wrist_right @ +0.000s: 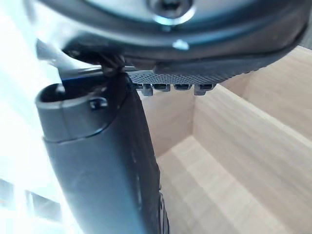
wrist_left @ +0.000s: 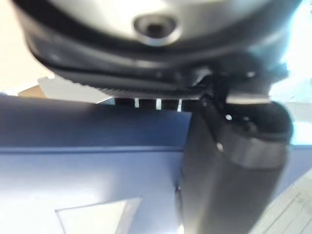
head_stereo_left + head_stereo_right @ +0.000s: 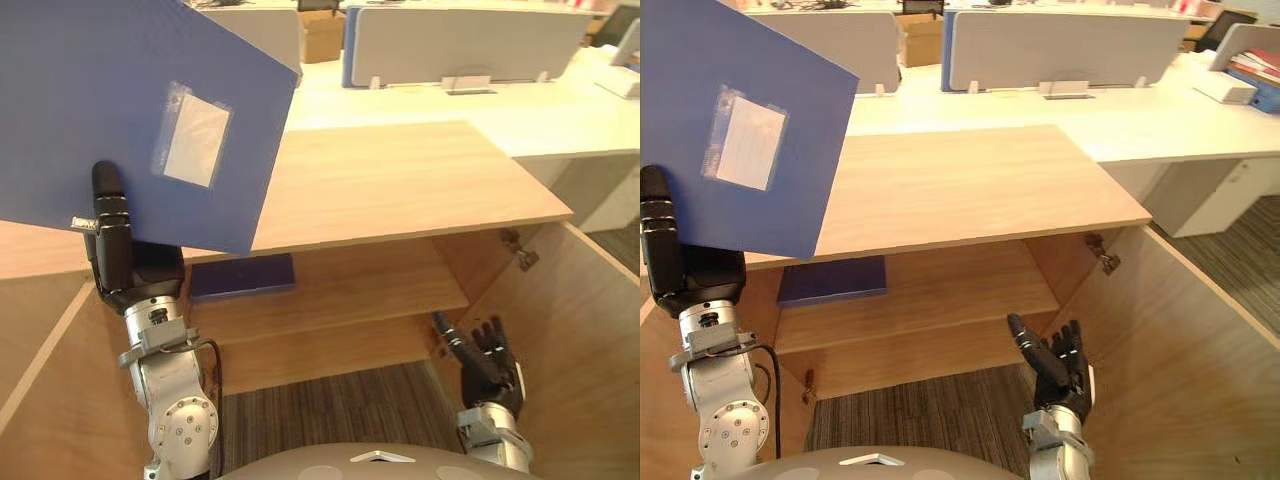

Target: Walk over to the cabinet, pick up the folder, carry it to the office cabinet, place the folder inside the office cabinet, then close the office cabinet door

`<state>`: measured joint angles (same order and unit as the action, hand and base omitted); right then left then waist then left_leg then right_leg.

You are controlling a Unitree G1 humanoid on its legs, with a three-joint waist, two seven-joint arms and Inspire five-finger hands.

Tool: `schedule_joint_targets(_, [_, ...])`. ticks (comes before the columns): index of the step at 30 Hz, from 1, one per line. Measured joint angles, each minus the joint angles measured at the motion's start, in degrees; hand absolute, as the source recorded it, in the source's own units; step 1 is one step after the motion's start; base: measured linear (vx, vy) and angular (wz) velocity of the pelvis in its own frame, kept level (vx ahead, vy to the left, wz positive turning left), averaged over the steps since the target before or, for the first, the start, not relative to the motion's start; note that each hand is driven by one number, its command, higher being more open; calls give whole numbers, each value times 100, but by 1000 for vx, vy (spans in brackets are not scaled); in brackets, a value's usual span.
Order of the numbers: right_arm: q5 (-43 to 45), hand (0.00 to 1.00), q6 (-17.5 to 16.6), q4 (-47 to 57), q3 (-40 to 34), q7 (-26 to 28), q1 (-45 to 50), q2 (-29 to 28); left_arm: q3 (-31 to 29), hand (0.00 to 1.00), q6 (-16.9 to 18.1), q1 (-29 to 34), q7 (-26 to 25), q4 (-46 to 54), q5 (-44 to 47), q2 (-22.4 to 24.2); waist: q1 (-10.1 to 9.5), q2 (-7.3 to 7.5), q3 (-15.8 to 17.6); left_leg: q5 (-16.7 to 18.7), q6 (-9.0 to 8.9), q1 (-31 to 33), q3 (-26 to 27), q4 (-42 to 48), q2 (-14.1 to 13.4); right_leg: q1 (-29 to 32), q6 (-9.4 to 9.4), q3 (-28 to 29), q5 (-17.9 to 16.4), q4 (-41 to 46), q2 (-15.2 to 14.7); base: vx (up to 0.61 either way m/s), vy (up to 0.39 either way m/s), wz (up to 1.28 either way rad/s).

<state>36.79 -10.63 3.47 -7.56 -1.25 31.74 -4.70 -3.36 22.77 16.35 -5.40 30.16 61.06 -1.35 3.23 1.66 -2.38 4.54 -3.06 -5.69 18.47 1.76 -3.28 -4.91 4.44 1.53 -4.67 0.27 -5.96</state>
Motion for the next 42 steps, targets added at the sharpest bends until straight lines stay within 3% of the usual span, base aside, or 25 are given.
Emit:
schedule_joint_targets(7, [989, 100, -73, 254, -403, 206, -13, -6, -33, 0, -28, 49, 83, -2, 188, 83, 41, -88, 20, 67, 30, -92, 196, -5, -41, 127, 7, 348, 5, 62, 65, 19, -4, -32])
schedule_joint_targets(13, [1425, 100, -139, 1330, -782, 486, -452, 115, -271, 0, -60, -13, 302, -166, 174, 45, 65, -224, 86, 87, 33, -121, 203, -3, -31, 135, 46, 420, 33, 64, 67, -25, -6, -5])
schedule_joint_targets(16, [1407, 100, -289, 1827, -784, 608, -1233, 748, -316, 0, -109, -356, 456, -686, 158, -135, 12, -248, 77, 91, 32, -111, 191, 5, -23, 137, 69, 431, 71, 41, 62, -57, -6, -2])
schedule_joint_targets(20, [954, 100, -325, 2224, -722, 1004, -2521, 1748, -138, 0, -457, -771, 603, -1345, 144, -529, 0, -249, 69, 84, 38, -56, 81, 24, 10, 72, 92, 338, 161, -106, 22, -54, -15, 9])
schedule_joint_targets(24, [842, 100, -373, 2264, -560, 1227, -3064, 2072, 207, 0, -720, -999, 788, -1552, 122, -698, 3, -235, 61, 77, 47, 33, -84, 32, 42, 45, 102, 158, 167, -142, -14, 9, -20, 23])
schedule_joint_targets(29, [738, 100, -329, 2027, -357, 1240, -3287, 2138, 445, 0, -881, -1344, 946, -1858, -105, -837, 3, -236, 61, 77, 49, 47, -216, 12, 45, -22, 126, -2, 181, -133, -19, 40, -18, 12])
schedule_joint_targets(42, [521, 100, 85, -233, 701, 1431, -4720, 3840, 1168, 0, -1082, -2002, 1560, -2332, -374, -1653, -18, -235, 62, 51, 84, 135, -451, -1, 97, -42, 152, -301, 197, -112, -83, -12, -8, 8])
